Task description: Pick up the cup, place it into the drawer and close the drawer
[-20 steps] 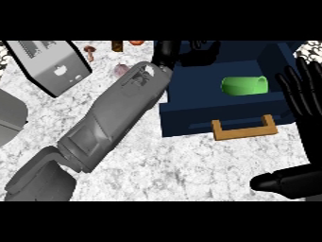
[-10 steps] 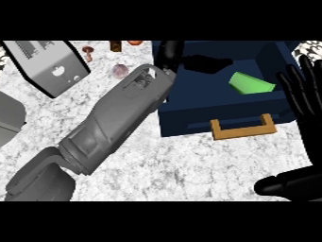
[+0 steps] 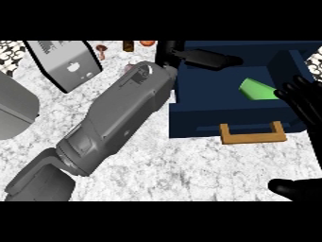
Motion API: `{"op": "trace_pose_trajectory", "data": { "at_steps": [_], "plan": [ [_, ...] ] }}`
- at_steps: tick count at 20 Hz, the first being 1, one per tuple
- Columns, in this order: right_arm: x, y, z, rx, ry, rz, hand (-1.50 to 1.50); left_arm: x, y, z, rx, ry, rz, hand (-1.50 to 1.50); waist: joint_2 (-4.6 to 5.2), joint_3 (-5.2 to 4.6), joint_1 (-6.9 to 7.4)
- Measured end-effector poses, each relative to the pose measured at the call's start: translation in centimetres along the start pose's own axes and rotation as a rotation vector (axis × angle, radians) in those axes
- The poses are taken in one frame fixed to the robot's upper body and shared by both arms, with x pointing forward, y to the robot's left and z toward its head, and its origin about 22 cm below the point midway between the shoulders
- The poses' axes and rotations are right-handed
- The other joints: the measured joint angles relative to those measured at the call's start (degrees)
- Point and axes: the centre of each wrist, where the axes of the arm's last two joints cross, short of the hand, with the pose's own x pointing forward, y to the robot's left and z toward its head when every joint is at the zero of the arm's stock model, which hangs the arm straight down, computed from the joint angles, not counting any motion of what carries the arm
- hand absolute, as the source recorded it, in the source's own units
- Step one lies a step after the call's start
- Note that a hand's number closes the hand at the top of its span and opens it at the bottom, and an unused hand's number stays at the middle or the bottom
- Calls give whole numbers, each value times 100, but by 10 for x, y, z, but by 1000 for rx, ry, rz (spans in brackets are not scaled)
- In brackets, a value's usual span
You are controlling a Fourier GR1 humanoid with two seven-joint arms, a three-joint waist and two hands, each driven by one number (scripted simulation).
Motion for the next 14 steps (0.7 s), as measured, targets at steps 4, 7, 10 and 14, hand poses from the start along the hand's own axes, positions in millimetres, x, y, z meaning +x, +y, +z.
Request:
{"op": "trace_pose_trajectory", "data": {
  "at_steps": [4,7,10,14],
  "plan": [
    [9,-9,1,55,23,62,150,3,24,0,33,-6,45,-150,-42,-3,177],
    [12,-9,6,99,47,149,150,6,39,5,67,-3,75,-150,-80,-5,289],
    [13,-8,10,135,72,219,150,5,67,15,113,-3,92,-150,-90,-5,344],
    [9,-10,13,168,113,311,150,4,96,37,159,14,108,-150,-98,-4,402]
  ]
}}
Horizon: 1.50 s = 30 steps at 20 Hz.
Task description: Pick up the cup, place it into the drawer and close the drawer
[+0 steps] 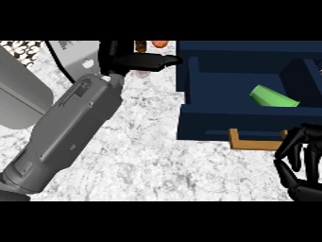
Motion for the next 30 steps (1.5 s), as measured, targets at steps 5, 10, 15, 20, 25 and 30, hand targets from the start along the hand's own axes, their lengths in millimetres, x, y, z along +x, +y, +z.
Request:
{"op": "trace_pose_trajectory", "data": {
  "at_steps": [5,10,15,20,25,30],
  "plan": [
    [-9,6,-1,13,62,65,150,9,50,34,44,14,7,-150,4,0,34],
    [-22,11,-11,28,113,152,150,14,87,73,66,26,23,-150,27,1,7],
    [-35,17,-21,141,117,376,150,15,111,98,73,35,35,-150,50,2,25],
    [-64,33,-28,210,144,540,150,21,146,120,81,25,26,-150,62,2,-4],
    [-97,46,-40,238,173,617,-150,19,174,150,92,33,24,-150,65,1,-49],
    [-129,61,-56,279,228,679,-150,23,191,168,90,38,24,-150,68,2,-64]
  ]
}}
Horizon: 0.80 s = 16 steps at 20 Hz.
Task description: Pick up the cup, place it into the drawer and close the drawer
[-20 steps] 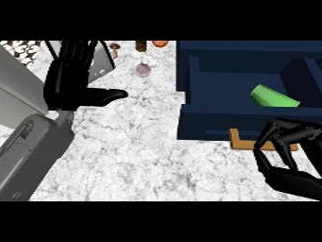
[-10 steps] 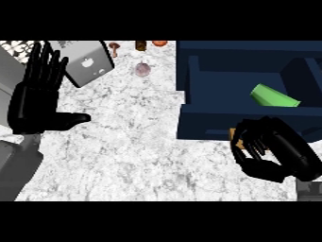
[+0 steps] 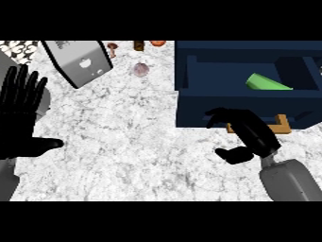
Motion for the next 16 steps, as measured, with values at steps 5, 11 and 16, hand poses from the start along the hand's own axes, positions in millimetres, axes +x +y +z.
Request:
{"op": "trace_pose_trajectory", "data": {
  "at_steps": [5,11,16],
  "plan": [
    [-25,18,-25,42,35,36,-150,2,16,13,10,-7,5,-150,4,1,3],
    [-47,16,-61,49,41,16,-150,1,23,20,3,-12,19,-150,-1,-3,25],
    [-64,4,-80,60,28,-30,-150,1,29,17,0,-11,22,-150,9,-3,66]
  ]
}}
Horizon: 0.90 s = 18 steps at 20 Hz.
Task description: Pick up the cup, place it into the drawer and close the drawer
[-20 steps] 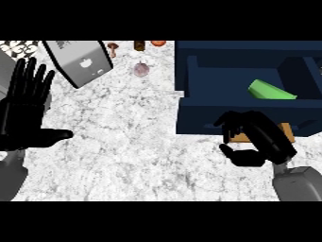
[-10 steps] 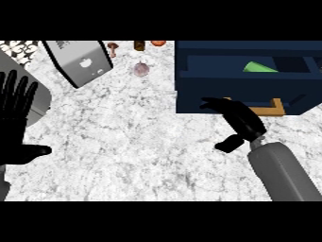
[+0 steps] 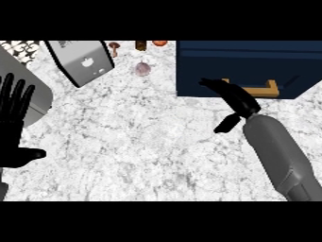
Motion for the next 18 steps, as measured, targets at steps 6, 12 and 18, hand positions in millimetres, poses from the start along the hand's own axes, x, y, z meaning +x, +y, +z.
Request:
{"op": "trace_pose_trajectory", "data": {
  "at_steps": [6,12,18],
  "plan": [
    [-16,-33,-8,23,-20,-30,-150,-1,7,5,-20,3,8,-150,-16,-12,81],
    [-25,-48,-8,51,-31,-60,-150,-5,3,1,-43,6,15,-150,-6,-19,165],
    [-34,-55,-2,74,-47,-107,-150,-8,-3,-5,-63,0,13,-150,25,-8,262]
  ]
}}
